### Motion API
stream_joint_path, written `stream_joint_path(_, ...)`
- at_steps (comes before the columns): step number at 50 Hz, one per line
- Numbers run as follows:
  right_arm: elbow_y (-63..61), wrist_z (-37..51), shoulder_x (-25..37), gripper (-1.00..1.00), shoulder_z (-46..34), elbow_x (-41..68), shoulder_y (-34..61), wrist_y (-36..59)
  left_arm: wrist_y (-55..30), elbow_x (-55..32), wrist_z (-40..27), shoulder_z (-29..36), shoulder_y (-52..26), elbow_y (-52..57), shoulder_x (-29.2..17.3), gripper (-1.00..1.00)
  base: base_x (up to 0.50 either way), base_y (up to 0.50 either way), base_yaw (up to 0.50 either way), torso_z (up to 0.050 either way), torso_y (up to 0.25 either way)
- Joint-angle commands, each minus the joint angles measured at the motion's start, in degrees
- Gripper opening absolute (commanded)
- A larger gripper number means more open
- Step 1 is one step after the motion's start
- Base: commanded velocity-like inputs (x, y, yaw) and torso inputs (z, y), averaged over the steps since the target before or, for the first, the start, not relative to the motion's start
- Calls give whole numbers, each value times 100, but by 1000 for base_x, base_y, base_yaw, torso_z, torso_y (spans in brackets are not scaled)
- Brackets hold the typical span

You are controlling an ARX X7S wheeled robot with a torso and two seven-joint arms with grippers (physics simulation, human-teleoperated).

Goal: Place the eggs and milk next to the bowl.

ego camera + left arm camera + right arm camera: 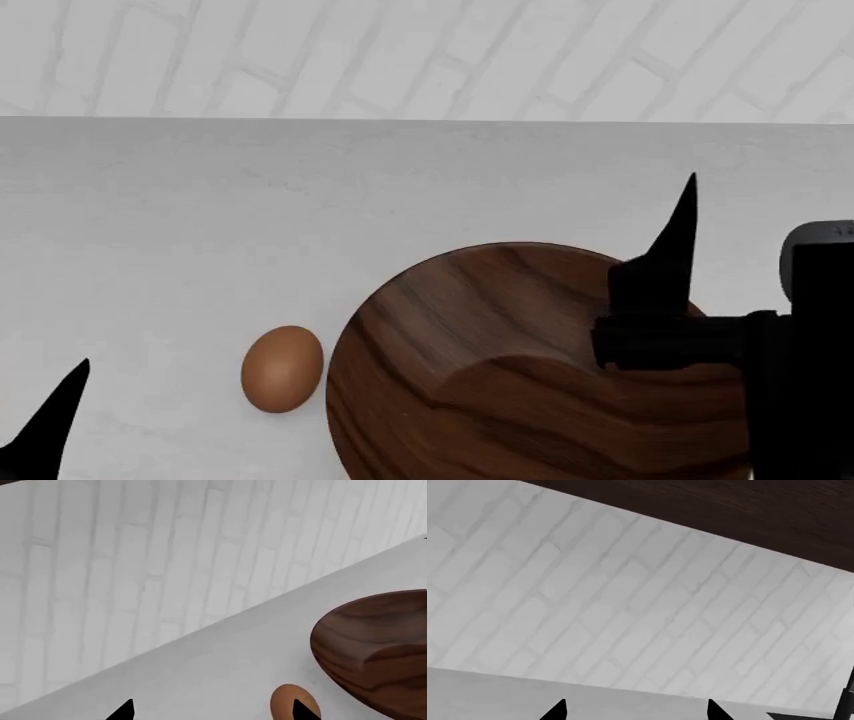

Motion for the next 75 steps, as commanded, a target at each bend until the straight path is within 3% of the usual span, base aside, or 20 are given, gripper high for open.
stream_joint_path(1, -173, 905, -237, 100, 764, 1686, 781, 1458, 79, 270, 93, 158, 65, -82, 89, 100, 0, 0, 0, 0, 0)
stream_joint_path(6, 202, 2413, 87, 100, 771, 3248, 1018, 1410, 235, 483, 239, 234, 168, -193, 172, 100, 0, 0, 0, 0, 0)
stream_joint_path(14, 769, 4573, 655, 100, 42, 5249, 1453, 769, 384, 564, 306, 190, 331, -227, 198, 100, 0, 0, 0, 0, 0)
stream_joint_path(25, 987, 5466, 1081, 100, -318, 5915, 1361, -89, 425, 511, 256, 109, 423, -192, 180, 100, 0, 0, 0, 0, 0)
stream_joint_path(34, 939, 5497, 2188, 100, -1309, 5914, 1124, -1897, 414, 564, 285, 207, 354, -248, 209, 100, 0, 0, 0, 0, 0)
stream_joint_path(35, 963, 5516, 2599, 100, -1848, 5805, 1212, -2313, 420, 560, 294, 216, 341, -266, 224, 100, 0, 0, 0, 0, 0)
stream_joint_path(41, 843, 5515, 3254, 100, -3101, 5919, 1629, -3494, 375, 599, 331, 314, 194, -352, 242, 100, 0, 0, 0, 0, 0)
stream_joint_path(49, 628, 5420, 3640, 100, -3259, 5869, 1520, -3909, 357, 642, 368, 394, 116, -412, 249, 100, 0, 0, 0, 0, 0)
stream_joint_path(66, 254, 4993, 4859, 100, -2915, 5585, 269, -4864, 289, 834, 476, 685, -142, -578, 319, 100, 0, 0, 0, 0, 0)
stream_joint_path(75, 8, 4779, 5714, 100, -3040, 5353, -394, -5837, 299, 916, 566, 813, -286, -690, 378, 100, 0, 0, 0, 0, 0)
